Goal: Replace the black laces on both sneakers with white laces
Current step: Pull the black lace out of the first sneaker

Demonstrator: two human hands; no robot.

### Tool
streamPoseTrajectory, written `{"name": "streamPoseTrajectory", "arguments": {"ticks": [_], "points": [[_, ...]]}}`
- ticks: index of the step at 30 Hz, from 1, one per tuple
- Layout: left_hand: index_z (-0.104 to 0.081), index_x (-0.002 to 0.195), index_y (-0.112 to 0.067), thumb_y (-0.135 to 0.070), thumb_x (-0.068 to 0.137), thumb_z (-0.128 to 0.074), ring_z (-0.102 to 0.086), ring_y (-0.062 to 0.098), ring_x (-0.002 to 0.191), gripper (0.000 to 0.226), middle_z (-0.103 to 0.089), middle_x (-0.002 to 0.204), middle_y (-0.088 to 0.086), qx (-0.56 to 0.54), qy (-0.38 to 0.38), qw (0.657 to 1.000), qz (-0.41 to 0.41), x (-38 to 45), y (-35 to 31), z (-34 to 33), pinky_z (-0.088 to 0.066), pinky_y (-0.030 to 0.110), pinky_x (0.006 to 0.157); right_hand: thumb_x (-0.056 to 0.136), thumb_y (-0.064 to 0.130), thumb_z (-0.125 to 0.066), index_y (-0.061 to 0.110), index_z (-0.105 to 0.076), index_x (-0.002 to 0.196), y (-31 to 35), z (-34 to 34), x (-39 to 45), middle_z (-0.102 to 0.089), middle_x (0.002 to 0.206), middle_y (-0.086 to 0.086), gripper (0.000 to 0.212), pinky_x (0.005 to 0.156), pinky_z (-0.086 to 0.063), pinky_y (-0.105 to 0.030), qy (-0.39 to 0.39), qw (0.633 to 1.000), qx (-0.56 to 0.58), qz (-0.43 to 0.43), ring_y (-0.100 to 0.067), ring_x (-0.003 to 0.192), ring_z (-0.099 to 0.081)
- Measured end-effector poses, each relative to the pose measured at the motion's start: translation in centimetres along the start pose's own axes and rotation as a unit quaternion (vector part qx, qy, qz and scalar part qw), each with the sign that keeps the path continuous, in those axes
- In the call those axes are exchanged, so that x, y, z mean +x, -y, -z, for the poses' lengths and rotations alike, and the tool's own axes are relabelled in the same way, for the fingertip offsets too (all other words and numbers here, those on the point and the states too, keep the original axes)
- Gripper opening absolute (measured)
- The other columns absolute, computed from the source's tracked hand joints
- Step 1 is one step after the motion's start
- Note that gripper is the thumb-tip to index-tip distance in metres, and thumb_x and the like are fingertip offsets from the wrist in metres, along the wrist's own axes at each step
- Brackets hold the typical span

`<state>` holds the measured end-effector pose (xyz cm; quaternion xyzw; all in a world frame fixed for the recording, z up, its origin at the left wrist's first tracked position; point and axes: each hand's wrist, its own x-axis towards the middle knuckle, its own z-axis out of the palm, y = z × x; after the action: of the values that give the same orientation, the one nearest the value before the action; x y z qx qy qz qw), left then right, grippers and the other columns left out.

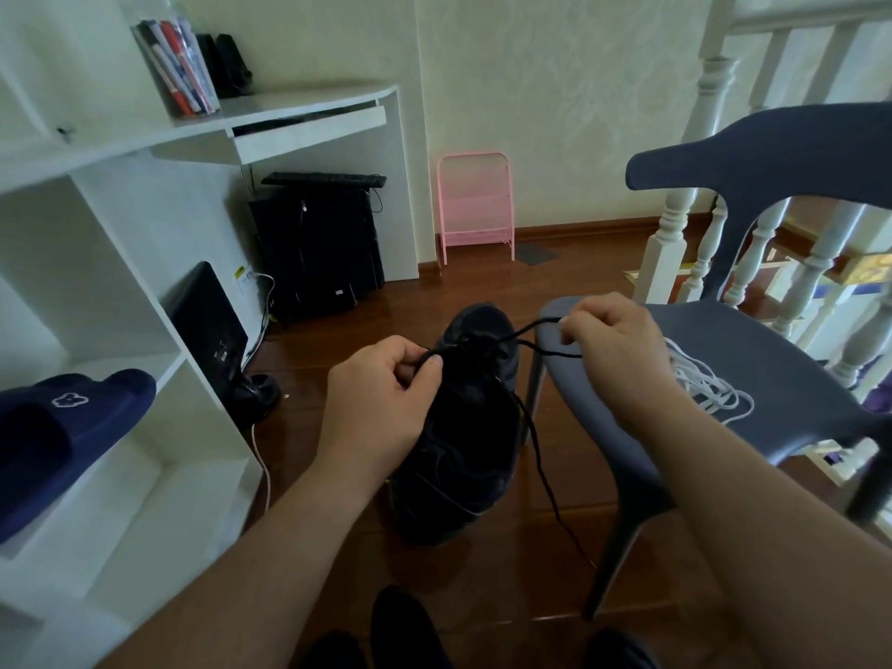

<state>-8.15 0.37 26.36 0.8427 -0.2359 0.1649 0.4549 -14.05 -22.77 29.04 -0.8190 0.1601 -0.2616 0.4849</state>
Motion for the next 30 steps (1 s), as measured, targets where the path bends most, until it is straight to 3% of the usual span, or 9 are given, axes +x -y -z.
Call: {"name": "streamPoseTrajectory", "arguments": {"ticks": [3, 6, 10, 14, 20, 23, 25, 27, 30], "points": [[-0.072, 0.085, -0.024, -0.031, 0.099, -0.071, -0.063, 0.011, 0.069, 0.016, -0.064, 0.07, -0.01, 0.009, 0.008, 1.0, -0.016, -0.3, -0.3, -0.4, -0.05, 0.023, 0.059, 0.083, 0.044, -0.052, 0.04, -0.066, 0.092, 0.5, -1.0, -0.7, -0.053, 0.109, 0.009, 0.017, 0.086, -0.042, -0.036, 0.104, 0.98, -0.158, 0.06, -0.018, 0.108, -0.05], [-0.072, 0.086, -0.027, -0.033, 0.099, -0.071, -0.062, 0.007, 0.07, 0.015, -0.063, 0.072, -0.012, 0.026, 0.016, 0.999, -0.023, -0.5, -0.6, -0.8, -0.047, 0.018, 0.06, 0.077, 0.051, -0.052, 0.044, -0.054, 0.12, 1.0, -1.9, -1.8, -0.044, 0.12, 0.015, 0.044, 0.094, -0.041, -0.044, 0.116, 0.959, -0.221, 0.133, -0.018, 0.116, -0.041], [-0.071, 0.084, -0.029, -0.034, 0.098, -0.071, -0.062, 0.005, 0.074, 0.015, -0.063, 0.072, -0.014, 0.037, 0.022, 0.998, -0.038, -0.6, -0.9, -1.1, -0.045, 0.015, 0.061, 0.095, 0.051, -0.056, 0.039, -0.065, 0.106, 1.8, -3.4, -2.7, -0.056, 0.11, 0.016, 0.018, 0.091, -0.042, -0.044, 0.107, 0.917, -0.327, 0.203, -0.018, 0.113, -0.048], [-0.071, 0.084, -0.029, -0.035, 0.099, -0.07, -0.062, 0.003, 0.075, 0.016, -0.063, 0.072, -0.015, 0.052, 0.034, 0.997, -0.051, -0.8, -1.0, -1.2, -0.045, 0.015, 0.061, 0.102, 0.049, -0.052, 0.038, -0.071, 0.103, 1.1, -3.6, -2.4, -0.057, 0.105, 0.014, 0.022, 0.089, -0.043, -0.044, 0.121, 0.91, -0.336, 0.211, -0.018, 0.109, -0.048], [-0.073, 0.088, -0.027, -0.035, 0.1, -0.07, -0.064, 0.006, 0.074, 0.014, -0.065, 0.074, -0.013, 0.027, 0.034, 0.999, -0.034, -0.7, -1.0, -1.1, -0.049, 0.016, 0.061, 0.089, 0.041, -0.064, 0.041, -0.058, 0.066, 0.5, -0.6, -0.6, -0.047, 0.083, 0.01, 0.023, 0.085, -0.047, -0.049, 0.098, 0.962, -0.226, 0.119, -0.017, 0.09, -0.046], [-0.072, 0.087, -0.026, -0.034, 0.1, -0.07, -0.064, 0.005, 0.071, 0.015, -0.066, 0.073, -0.011, 0.009, 0.039, 0.999, 0.001, -0.7, -0.9, -1.4, -0.048, 0.014, 0.059, 0.081, 0.034, -0.06, 0.027, -0.061, 0.061, 0.8, -0.6, -0.8, -0.055, 0.065, 0.006, 0.021, 0.07, -0.05, -0.041, 0.133, 0.97, -0.17, 0.115, -0.012, 0.067, -0.052], [-0.072, 0.085, -0.027, -0.034, 0.1, -0.07, -0.064, 0.005, 0.068, 0.016, -0.067, 0.072, -0.009, -0.009, 0.038, 0.999, 0.037, -0.4, -0.4, -1.1, -0.047, 0.014, 0.059, 0.079, 0.02, -0.058, 0.012, -0.051, 0.057, 1.3, -0.4, -1.1, -0.043, 0.052, 0.004, 0.024, 0.056, -0.038, -0.034, 0.154, 0.981, -0.065, 0.098, -0.011, 0.052, -0.04], [-0.071, 0.084, -0.028, -0.033, 0.099, -0.07, -0.062, 0.006, 0.064, 0.017, -0.067, 0.072, -0.007, -0.023, 0.052, 0.997, 0.055, -0.3, 0.0, -0.9, -0.047, 0.016, 0.056, 0.076, 0.018, -0.055, 0.013, -0.044, 0.054, 1.7, 0.2, -0.9, -0.037, 0.051, 0.003, 0.025, 0.053, -0.033, -0.033, 0.126, 0.988, 0.012, 0.092, -0.012, 0.051, -0.034], [-0.07, 0.083, -0.029, -0.034, 0.099, -0.07, -0.064, 0.011, 0.068, 0.017, -0.067, 0.071, -0.005, -0.002, 0.087, 0.996, 0.035, -0.7, -0.1, -1.2, -0.049, 0.023, 0.056, 0.09, 0.027, -0.066, 0.023, -0.066, 0.069, 0.9, -0.5, -0.3, -0.06, 0.06, 0.011, 0.021, 0.061, -0.049, -0.03, 0.076, 0.987, -0.087, 0.108, -0.006, 0.057, -0.054]]}}
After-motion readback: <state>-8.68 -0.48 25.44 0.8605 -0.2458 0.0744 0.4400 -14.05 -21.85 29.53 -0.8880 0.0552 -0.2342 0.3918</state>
